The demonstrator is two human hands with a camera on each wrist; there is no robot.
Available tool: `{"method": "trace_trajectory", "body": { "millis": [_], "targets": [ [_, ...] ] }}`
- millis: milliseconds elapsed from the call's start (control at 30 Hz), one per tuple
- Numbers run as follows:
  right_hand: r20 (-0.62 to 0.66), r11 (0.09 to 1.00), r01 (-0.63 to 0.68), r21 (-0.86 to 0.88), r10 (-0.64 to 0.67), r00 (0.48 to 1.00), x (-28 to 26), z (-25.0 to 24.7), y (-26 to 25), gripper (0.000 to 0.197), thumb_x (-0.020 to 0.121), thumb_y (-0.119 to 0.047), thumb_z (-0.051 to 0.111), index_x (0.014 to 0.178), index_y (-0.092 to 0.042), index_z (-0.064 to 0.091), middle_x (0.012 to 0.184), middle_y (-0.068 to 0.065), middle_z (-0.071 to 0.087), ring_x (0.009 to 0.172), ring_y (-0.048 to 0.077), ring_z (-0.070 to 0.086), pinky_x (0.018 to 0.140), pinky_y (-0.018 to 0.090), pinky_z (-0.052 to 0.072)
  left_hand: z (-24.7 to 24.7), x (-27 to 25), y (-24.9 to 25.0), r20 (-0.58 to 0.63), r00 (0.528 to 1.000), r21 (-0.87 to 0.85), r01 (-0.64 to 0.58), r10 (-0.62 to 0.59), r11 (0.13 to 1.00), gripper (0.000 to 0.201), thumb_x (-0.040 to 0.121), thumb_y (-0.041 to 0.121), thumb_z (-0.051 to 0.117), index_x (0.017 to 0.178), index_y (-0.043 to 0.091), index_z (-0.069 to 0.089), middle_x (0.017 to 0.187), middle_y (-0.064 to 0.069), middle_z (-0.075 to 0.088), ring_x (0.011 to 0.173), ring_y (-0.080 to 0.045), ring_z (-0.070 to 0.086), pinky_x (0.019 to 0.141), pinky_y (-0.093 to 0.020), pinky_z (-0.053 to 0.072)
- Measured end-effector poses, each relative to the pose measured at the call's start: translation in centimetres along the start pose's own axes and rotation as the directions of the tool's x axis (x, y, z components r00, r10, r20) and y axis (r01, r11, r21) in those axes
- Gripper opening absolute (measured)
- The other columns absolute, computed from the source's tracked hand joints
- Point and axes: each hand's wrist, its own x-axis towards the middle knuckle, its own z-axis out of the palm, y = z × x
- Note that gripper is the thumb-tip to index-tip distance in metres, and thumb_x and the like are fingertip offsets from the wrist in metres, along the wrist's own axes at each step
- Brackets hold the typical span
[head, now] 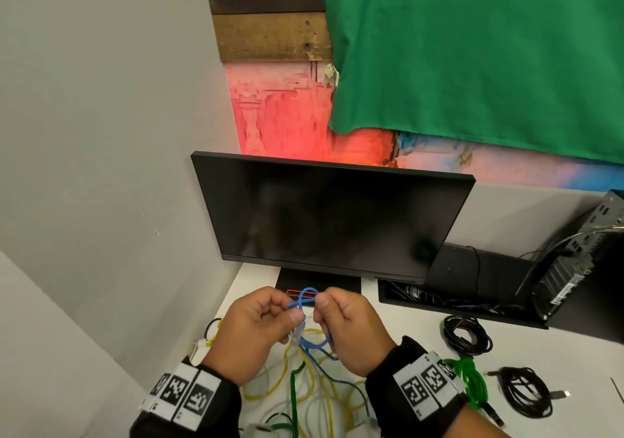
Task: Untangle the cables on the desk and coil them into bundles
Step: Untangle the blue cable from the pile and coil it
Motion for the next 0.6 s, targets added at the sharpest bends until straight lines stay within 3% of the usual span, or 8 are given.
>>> {"method": "trace_trajectory", "body": {
  "millis": [67, 133, 233, 300, 467, 533, 600],
  "targets": [
    [0.026, 1.0, 0.018, -0.01, -0.018, 1.0, -0.2, 0.5, 0.2, 0.039, 0.105, -0.031, 0.044, 0.068, -0.027, 0.055, 0.056, -0.01, 0.051, 0.047, 0.004, 0.047, 0.052, 0.017, 0.037, 0.3, -0.2, 0.3, 0.005, 1.0, 0.029, -0.027, 0.027, 0.999, 0.004, 0.079, 0.016, 0.075, 0.077, 0.018, 0.072, 0.071, -0.003, 0.069, 0.06, -0.012, 0.06, 0.058, -0.024, 0.052],
    [0.047, 0.999, 0.042, -0.024, -0.041, 0.998, -0.5, 1.1, 0.5, 0.038, 0.106, -0.028, 0.044, 0.069, -0.023, 0.054, 0.056, -0.013, 0.051, 0.051, 0.004, 0.048, 0.053, 0.015, 0.037, 0.7, -0.5, 0.5, 0.058, 0.998, 0.068, -0.036, 0.032, 0.997, 0.012, 0.078, 0.026, 0.073, 0.079, 0.015, 0.07, 0.073, -0.004, 0.069, 0.06, -0.011, 0.062, 0.058, -0.022, 0.052],
    [0.041, 1.0, 0.022, -0.013, -0.021, 0.999, -0.6, 1.3, 0.9, 0.038, 0.106, -0.028, 0.043, 0.069, -0.026, 0.055, 0.058, -0.012, 0.052, 0.051, 0.004, 0.048, 0.054, 0.019, 0.038, 0.5, -0.4, 0.2, 0.066, 0.998, 0.004, 0.004, -0.005, 1.0, 0.008, 0.083, 0.0, 0.071, 0.086, 0.006, 0.065, 0.074, -0.01, 0.068, 0.057, -0.019, 0.063, 0.056, -0.025, 0.052],
    [0.041, 1.0, -0.001, 0.02, 0.0, 0.999, -0.7, 1.0, 1.0, 0.04, 0.106, -0.031, 0.042, 0.069, -0.029, 0.057, 0.058, -0.009, 0.053, 0.048, 0.004, 0.048, 0.053, 0.019, 0.038, 0.0, -0.2, -0.3, 0.038, 0.999, 0.027, 0.029, -0.03, 0.999, 0.02, 0.08, -0.012, 0.065, 0.088, 0.006, 0.065, 0.075, -0.012, 0.066, 0.056, -0.021, 0.061, 0.056, -0.027, 0.05],
    [0.077, 0.999, 0.023, 0.049, -0.027, 0.997, -1.1, 1.1, 0.9, 0.039, 0.104, -0.036, 0.041, 0.071, -0.027, 0.058, 0.058, -0.004, 0.053, 0.046, 0.004, 0.047, 0.05, 0.019, 0.039, -0.6, -0.4, -0.7, 0.049, 0.999, 0.279, -0.005, -0.009, 0.96, 0.019, 0.075, 0.003, 0.076, 0.084, 0.019, 0.071, 0.077, -0.004, 0.066, 0.059, -0.009, 0.053, 0.059, -0.021, 0.047],
    [0.064, 0.998, 0.013, 0.066, -0.017, 0.998, -1.0, 1.1, 1.0, 0.04, 0.105, -0.035, 0.041, 0.069, -0.028, 0.057, 0.056, -0.006, 0.052, 0.045, 0.005, 0.046, 0.049, 0.021, 0.04, -0.9, -0.4, -0.4, 0.094, 0.994, 0.137, 0.04, -0.053, 0.99, 0.016, 0.069, 0.013, 0.074, 0.085, 0.012, 0.073, 0.084, -0.011, 0.068, 0.073, -0.017, 0.061, 0.069, -0.025, 0.051],
    [0.046, 0.998, 0.036, 0.047, -0.038, 0.998, -0.8, 1.1, 1.1, 0.04, 0.105, -0.031, 0.043, 0.067, -0.03, 0.055, 0.055, -0.011, 0.052, 0.047, 0.004, 0.047, 0.051, 0.019, 0.038, -0.5, -0.5, -0.1, 0.13, 0.98, -0.195, 0.173, -0.15, 0.965, 0.027, 0.069, 0.025, 0.069, 0.08, 0.0, 0.07, 0.078, -0.018, 0.065, 0.076, -0.026, 0.063, 0.073, -0.033, 0.053]
  ]
}}
